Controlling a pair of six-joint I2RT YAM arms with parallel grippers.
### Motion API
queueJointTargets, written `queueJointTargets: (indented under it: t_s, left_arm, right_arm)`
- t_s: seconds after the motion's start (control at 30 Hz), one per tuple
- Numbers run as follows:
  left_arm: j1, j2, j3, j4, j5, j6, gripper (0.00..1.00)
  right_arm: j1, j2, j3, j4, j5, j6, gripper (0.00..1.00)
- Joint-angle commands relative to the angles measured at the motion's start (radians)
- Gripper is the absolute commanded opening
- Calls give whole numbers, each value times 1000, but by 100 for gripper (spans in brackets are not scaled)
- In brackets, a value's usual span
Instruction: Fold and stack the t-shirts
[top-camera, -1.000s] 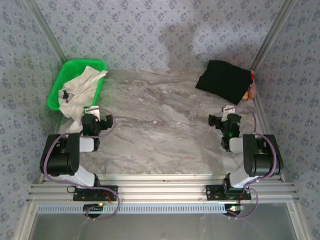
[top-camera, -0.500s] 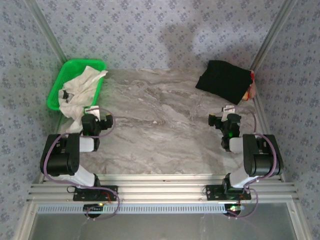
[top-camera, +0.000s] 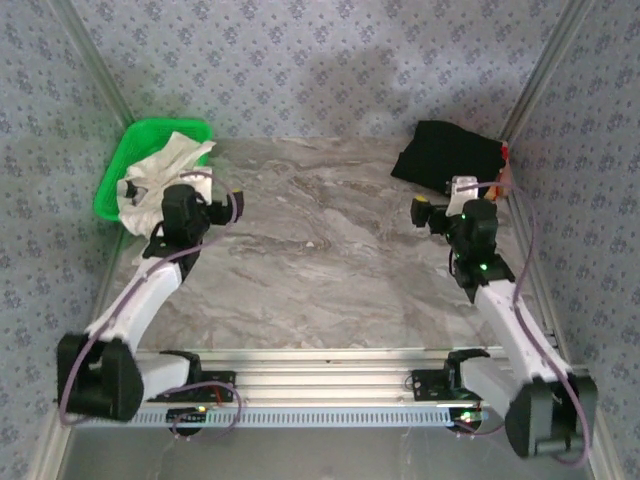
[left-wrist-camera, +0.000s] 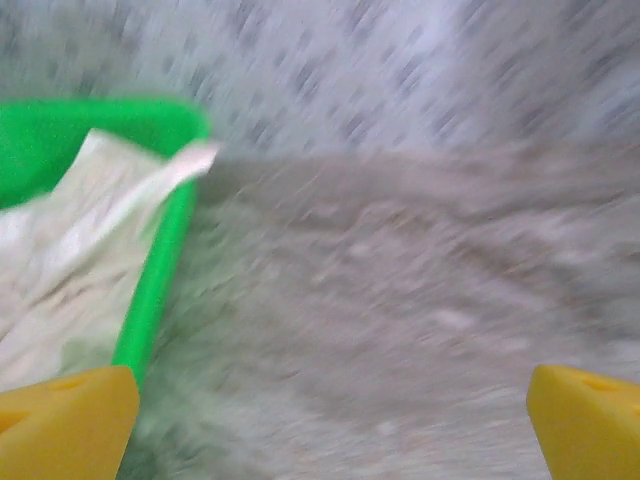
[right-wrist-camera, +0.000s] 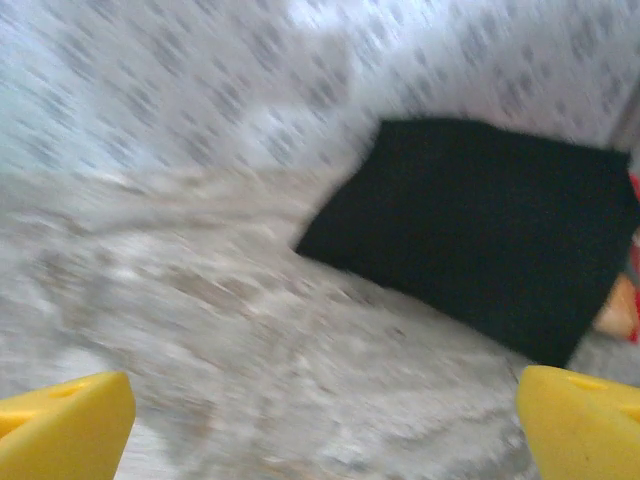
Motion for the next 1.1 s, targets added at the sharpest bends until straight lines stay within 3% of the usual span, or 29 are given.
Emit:
queueJointTargets:
  t_s: [0.0, 0.13, 0.23, 0.37, 0.53, 0.7, 0.83, 0.93, 1.07]
  left_arm:
    - [17, -52, 177, -424, -53, -199, 100]
    - [184, 139, 554, -820, 31, -248, 100]
    - [315, 323, 783, -983, 94, -222, 100]
    - [465, 592, 1004, -1096, 180, -229, 100]
    - [500, 866, 1194, -1145, 157, -188, 99]
    - [507, 1076, 1328, -1194, 70, -193, 97]
    - [506, 1183, 1361, -1191, -6, -229, 94]
    - [502, 1261, 1504, -1286, -54, -232, 92]
    - [515, 1274, 1501, -1302, -9, -242, 91]
  right_arm:
    - [47, -46, 79, -376, -30, 104, 100]
    - [60, 29, 218, -497, -132, 201, 100]
    - [92, 156, 344, -533, -230, 248, 100]
    - [192, 321, 506, -563, -261, 275, 100]
    - [323, 476, 666, -631, -257, 283, 100]
    - [406, 517, 706, -633, -265, 300, 100]
    - [426, 513, 705, -639, -264, 305, 100]
    - [427, 503, 705, -643, -256, 306, 100]
    - [427, 491, 694, -628, -252, 316, 100]
